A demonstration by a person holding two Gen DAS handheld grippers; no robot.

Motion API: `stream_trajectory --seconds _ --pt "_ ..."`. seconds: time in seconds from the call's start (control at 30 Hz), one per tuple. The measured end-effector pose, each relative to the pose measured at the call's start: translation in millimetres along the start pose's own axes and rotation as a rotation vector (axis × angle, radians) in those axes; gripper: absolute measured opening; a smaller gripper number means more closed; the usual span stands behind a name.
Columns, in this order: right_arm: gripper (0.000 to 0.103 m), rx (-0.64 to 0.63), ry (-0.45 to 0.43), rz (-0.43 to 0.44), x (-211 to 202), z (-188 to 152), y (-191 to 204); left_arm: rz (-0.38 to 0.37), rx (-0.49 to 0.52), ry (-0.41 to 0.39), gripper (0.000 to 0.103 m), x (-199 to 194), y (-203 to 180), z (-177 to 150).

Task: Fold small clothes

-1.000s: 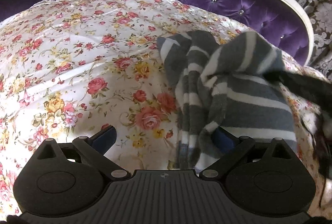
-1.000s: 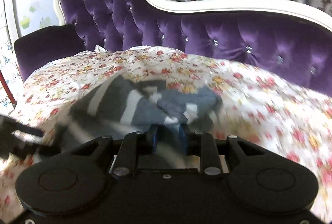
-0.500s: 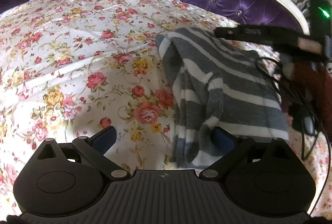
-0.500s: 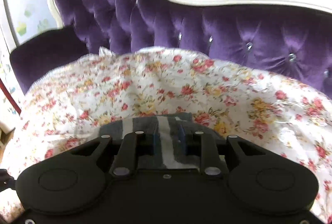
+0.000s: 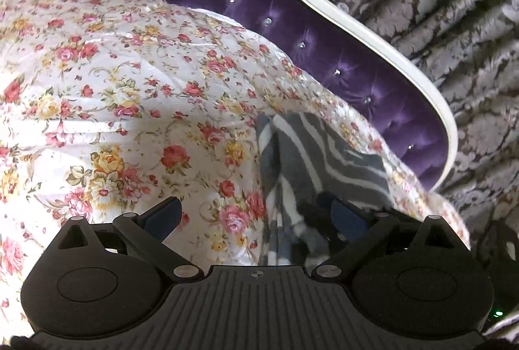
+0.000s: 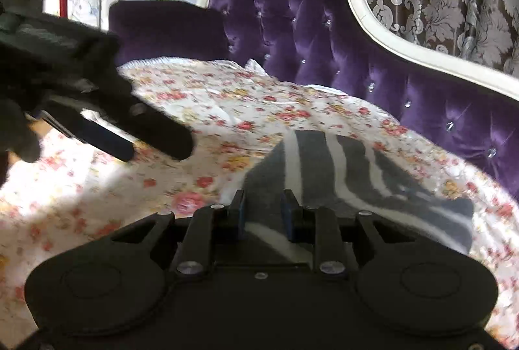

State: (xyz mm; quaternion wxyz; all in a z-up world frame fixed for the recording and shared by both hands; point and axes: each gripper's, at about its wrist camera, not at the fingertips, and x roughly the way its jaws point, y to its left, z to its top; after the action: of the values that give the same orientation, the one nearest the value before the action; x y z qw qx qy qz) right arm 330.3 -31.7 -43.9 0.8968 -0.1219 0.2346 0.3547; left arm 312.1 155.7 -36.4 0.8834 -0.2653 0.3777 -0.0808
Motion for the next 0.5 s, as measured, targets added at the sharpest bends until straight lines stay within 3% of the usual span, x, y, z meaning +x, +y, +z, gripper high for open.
stream_trajectory --seconds 0.03,0.1,0.17,0.23,0.4,0.5 --pt "0.035 0.037 -0.011 0.019 -5 1 -7 0.000 0.002 -0.001 0.100 1 -1 0" --pt "0.049 0.117 -0.039 0.025 -18 3 -25 -0.006 0.025 0.003 0.100 1 -5 -2" --pt "0.076 0.208 -0.068 0.011 -31 3 -45 -0.029 0.057 0.018 0.100 3 -11 -5" --pt "0.086 0.331 -0.089 -0.003 -43 1 -72 -0.055 0.088 0.029 0.101 5 -18 -7" --pt "0.095 0.560 -0.092 -0.064 -53 -18 -124 -0.090 0.173 0.028 0.102 14 -35 -15" --pt "0.098 0.661 -0.065 -0.049 -48 -33 -140 -0.087 0.207 0.039 0.102 17 -41 -21"
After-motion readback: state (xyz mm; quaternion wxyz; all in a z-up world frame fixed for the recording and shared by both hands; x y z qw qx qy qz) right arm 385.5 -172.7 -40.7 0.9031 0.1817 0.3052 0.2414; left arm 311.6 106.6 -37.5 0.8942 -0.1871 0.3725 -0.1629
